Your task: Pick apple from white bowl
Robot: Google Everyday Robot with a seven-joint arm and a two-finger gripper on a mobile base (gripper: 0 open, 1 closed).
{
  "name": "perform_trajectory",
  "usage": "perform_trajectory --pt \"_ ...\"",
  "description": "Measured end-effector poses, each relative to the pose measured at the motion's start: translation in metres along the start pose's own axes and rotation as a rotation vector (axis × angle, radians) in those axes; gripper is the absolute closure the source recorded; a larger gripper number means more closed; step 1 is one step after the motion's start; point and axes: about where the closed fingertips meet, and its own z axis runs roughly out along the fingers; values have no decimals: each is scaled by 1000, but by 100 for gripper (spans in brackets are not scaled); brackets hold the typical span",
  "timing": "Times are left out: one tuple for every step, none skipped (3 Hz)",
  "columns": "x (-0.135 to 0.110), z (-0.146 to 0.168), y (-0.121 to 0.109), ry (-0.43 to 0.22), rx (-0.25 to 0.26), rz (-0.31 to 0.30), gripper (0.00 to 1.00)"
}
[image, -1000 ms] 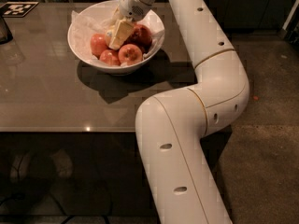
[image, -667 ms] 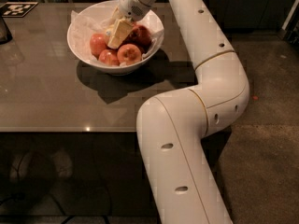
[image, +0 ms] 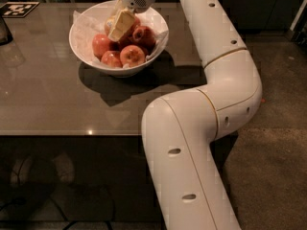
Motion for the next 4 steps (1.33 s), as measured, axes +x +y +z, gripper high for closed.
perform_trajectory --pt "-7 -9 5 4 -6 20 100" --pt "-17 -19 10 -12 -12 25 100" --pt "-47 -42 17 -39 2 -23 100" --pt "-47 -42 17 -39 2 -23 100"
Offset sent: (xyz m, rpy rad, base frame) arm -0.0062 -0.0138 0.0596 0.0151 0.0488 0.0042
